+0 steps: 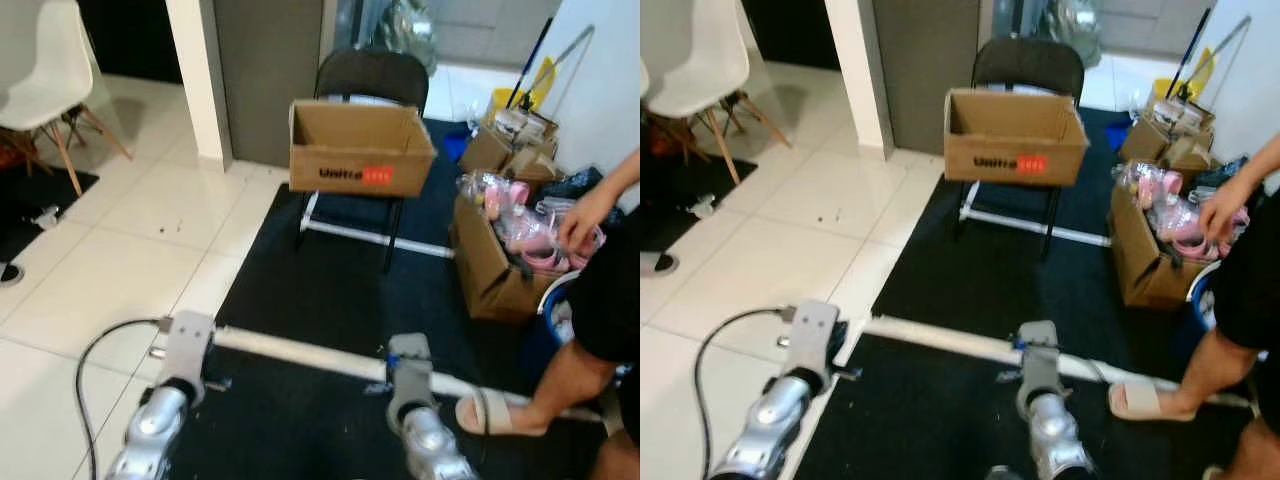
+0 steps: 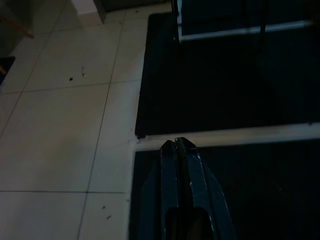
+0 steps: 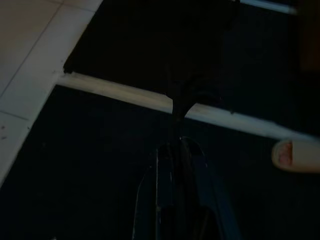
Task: Picking trash to rubbish bin
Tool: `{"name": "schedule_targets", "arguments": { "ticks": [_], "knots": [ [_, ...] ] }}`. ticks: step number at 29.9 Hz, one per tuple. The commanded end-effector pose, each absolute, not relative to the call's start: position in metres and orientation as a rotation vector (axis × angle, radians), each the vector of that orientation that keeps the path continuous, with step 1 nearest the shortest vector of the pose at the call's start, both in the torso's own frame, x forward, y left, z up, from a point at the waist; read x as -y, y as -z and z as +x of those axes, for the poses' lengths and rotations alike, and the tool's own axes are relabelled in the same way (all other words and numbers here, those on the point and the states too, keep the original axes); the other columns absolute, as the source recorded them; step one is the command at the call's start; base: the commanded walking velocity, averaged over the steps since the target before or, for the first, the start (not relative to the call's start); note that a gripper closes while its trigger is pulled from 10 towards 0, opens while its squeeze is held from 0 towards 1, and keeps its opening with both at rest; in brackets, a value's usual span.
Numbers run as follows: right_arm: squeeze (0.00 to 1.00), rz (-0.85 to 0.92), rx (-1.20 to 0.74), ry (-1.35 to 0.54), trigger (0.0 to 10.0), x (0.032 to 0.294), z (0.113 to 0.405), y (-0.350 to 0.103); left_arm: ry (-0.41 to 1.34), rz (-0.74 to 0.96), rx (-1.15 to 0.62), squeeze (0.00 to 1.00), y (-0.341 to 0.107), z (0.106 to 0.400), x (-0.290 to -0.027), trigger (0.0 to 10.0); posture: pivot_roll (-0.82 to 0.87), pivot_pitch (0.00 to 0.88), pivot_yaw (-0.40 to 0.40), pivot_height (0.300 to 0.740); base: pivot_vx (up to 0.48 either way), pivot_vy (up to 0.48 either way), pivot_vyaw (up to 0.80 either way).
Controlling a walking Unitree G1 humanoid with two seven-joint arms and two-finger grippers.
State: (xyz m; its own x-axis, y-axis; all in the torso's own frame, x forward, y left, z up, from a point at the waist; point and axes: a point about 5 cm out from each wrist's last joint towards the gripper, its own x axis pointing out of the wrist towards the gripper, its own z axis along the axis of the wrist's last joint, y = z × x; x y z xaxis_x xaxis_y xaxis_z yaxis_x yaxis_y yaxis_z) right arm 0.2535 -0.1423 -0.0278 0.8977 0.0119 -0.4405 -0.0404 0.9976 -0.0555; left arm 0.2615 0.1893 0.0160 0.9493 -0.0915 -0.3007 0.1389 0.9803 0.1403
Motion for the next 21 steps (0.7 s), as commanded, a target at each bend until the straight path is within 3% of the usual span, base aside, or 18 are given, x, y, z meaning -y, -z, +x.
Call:
{"name": "schedule_targets", "arguments": {
  "ticks": [1, 9, 17, 21],
  "knots": [
    [0.0, -0.062, -0.449, -0.001, 10.0, 0.148, 0.255, 0.027, 0.121, 0.154, -0.301, 0.0, -0.017, 0.261, -0.19, 10.0, 0.12, 0.093, 0.103, 0.74, 0.0, 0.0, -0.8],
    [0.0, -0.057, -0.427, -0.025, 10.0, 0.147, 0.257, 0.024, 0.05, 0.092, -0.278, 0.0, -0.019, 0.261, -0.191, 10.0, 0.11, 0.1, 0.082, 0.74, 0.0, 0.0, -0.76],
    [0.0, -0.083, -0.393, -0.137, 10.0, 0.145, 0.261, 0.018, 0.023, 0.001, -0.257, 0.0, -0.019, 0.263, -0.182, 10.0, 0.07, 0.104, 0.016, 0.74, 0.0, 0.0, 0.0],
    [0.0, -0.113, -0.402, -0.169, 10.0, 0.148, 0.262, 0.018, 0.024, -0.025, -0.246, 0.0, -0.02, 0.261, -0.175, 10.0, 0.07, 0.1, -0.011, 0.74, 0.294, 0.0, 0.0]
  ]
}}
